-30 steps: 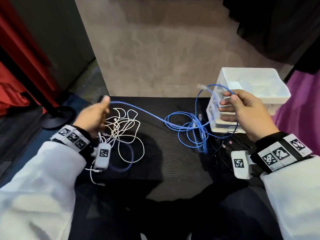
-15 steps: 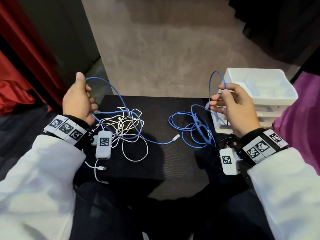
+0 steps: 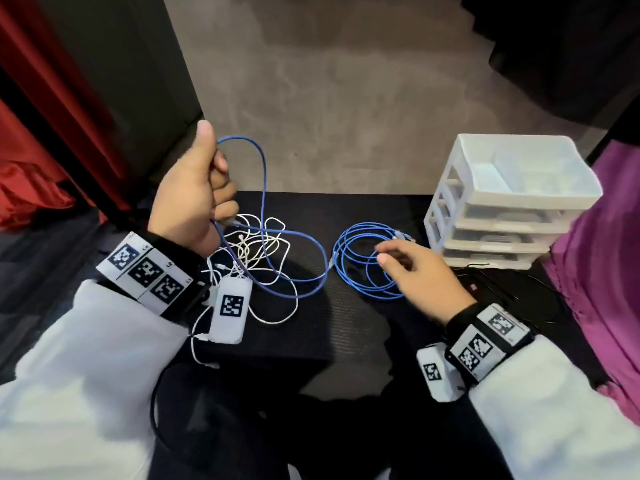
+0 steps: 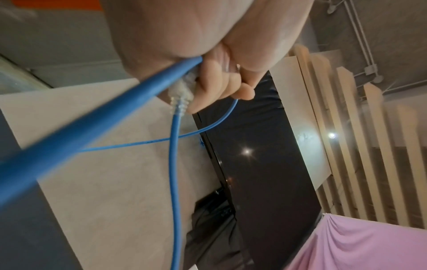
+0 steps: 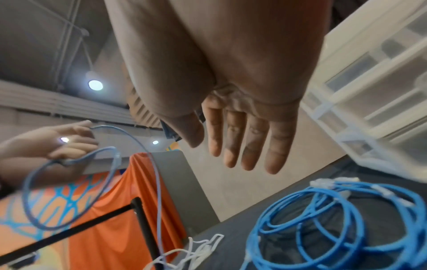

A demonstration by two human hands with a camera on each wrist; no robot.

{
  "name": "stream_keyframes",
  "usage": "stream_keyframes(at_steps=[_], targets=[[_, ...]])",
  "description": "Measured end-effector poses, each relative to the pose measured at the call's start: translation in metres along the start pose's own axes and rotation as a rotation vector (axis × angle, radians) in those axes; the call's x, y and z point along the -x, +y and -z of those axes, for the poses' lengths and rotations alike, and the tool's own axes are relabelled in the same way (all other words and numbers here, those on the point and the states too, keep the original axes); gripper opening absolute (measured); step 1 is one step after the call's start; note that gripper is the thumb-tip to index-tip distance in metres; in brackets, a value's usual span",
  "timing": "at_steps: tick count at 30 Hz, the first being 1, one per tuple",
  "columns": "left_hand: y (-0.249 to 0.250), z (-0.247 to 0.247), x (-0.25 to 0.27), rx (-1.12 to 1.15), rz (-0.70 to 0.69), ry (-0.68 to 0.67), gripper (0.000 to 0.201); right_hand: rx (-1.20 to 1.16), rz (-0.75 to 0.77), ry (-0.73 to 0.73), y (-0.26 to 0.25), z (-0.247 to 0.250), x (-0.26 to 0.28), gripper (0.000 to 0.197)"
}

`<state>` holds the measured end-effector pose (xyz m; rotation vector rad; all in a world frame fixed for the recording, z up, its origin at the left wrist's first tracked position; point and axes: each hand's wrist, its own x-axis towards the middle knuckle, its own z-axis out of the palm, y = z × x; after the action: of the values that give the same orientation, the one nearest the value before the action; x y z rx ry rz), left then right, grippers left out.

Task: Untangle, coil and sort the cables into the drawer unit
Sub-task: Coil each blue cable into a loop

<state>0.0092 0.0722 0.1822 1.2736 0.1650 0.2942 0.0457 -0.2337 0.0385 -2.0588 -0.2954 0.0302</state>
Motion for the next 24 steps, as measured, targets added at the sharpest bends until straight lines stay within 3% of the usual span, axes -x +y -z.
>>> stream_keyframes(at_steps=[5, 7, 10, 12, 14, 17, 21, 24], targets=[[-0.017, -0.030, 0.025, -0.072, 0.080, -0.263, 0.048, -0.268, 0.115, -0.008, -0.055, -0.013, 0.017, 0.041], [-0.026, -0.045, 0.041, -0.194, 0.120, -0.381, 0.046, -0.432, 0.120, -0.095, -0.081, -0.010, 0.022, 0.048], [-0.043, -0.061, 0.066, -0.358, 0.112, -0.561, 0.045, -0.630, 0.096, -0.190, -0.106, -0.005, 0.029, 0.038], [-0.058, -0.062, 0.076, -0.482, 0.031, -0.651, 0.043, -0.607, 0.121, -0.134, -0.105, 0.000, 0.031, 0.034], [-0.076, -0.056, 0.080, -0.603, -0.020, -0.707, 0.036, -0.576, 0.139, -0.029, -0.098, 0.009, 0.033, 0.018], [-0.106, -0.038, 0.084, -0.645, 0.048, -0.744, 0.030, -0.624, 0.137, 0.093, -0.091, 0.037, 0.035, 0.016], [-0.137, -0.001, 0.085, -0.818, 0.032, -0.733, 0.036, -0.665, 0.167, 0.213, -0.088, 0.083, 0.037, 0.017], [-0.140, 0.016, 0.087, -0.748, -0.008, -0.515, 0.034, -0.532, 0.160, 0.221, -0.079, 0.108, 0.045, 0.014]])
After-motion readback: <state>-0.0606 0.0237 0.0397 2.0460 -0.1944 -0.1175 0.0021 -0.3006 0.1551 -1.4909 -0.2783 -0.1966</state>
